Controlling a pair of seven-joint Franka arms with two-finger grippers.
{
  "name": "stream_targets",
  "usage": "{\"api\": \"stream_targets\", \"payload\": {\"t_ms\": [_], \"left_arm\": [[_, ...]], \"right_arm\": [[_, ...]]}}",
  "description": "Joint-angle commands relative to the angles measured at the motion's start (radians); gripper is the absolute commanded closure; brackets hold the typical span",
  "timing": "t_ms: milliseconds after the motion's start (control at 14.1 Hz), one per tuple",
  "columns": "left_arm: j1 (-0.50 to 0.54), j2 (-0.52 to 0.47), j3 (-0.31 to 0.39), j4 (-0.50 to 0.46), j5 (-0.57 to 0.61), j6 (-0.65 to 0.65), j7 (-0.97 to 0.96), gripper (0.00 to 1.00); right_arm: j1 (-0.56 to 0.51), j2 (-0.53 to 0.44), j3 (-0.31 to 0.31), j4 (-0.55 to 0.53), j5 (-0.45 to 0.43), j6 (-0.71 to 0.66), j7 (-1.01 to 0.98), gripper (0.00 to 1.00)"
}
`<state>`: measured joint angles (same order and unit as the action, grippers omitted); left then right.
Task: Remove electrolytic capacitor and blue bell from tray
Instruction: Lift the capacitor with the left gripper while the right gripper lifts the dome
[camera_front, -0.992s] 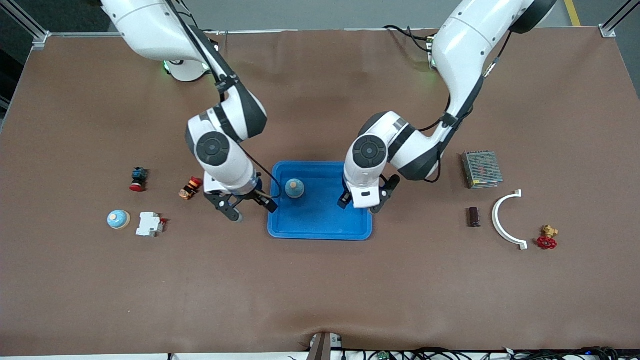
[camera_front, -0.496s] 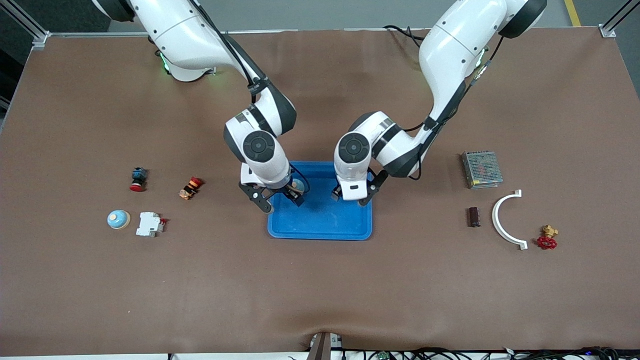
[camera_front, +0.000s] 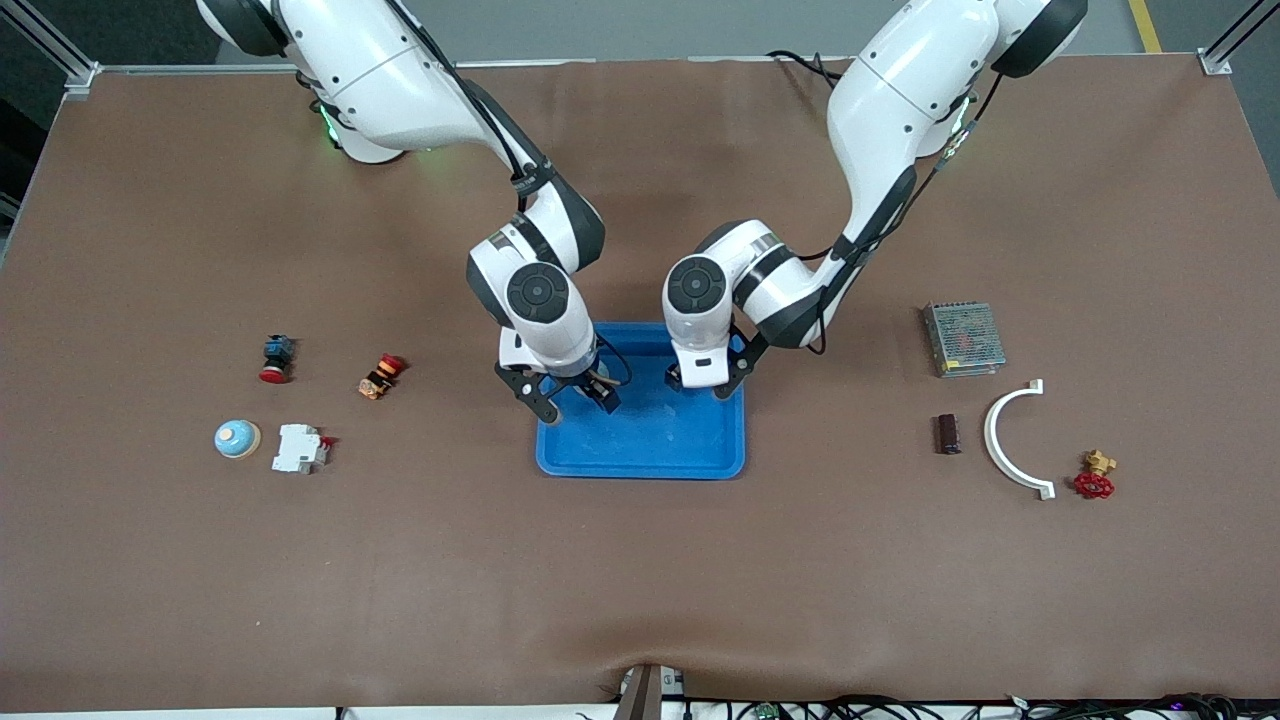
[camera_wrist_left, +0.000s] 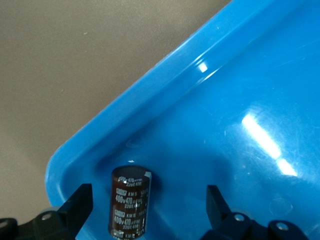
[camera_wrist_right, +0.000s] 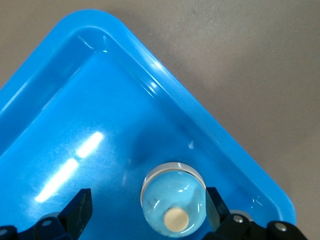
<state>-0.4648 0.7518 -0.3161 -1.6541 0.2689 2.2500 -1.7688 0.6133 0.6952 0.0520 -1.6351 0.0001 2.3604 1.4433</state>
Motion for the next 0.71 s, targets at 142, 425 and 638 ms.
{"api": "stream_targets", "payload": {"t_ms": [142,425,638], "left_arm": [[-0.012,-0.015,0.008,-0.016,0.024,0.017,-0.029,0.0],[-0.012,-0.014,0.008,-0.015,0.024,0.016,-0.024,0.41],[-0.017,-0.011,0.008,-0.013,0.033,0.011,-0.012,0.76]], "right_arm": [[0.023,0.009,-0.012,-0.043,-0.032,0.077,0.037,0.0],[0.034,0.009,-0.014,-0.063,-0.032,0.095,0.039,0.0],[0.048,0.015,-0.014,-0.063,-0.032,0.097,0.055,0.0]]}}
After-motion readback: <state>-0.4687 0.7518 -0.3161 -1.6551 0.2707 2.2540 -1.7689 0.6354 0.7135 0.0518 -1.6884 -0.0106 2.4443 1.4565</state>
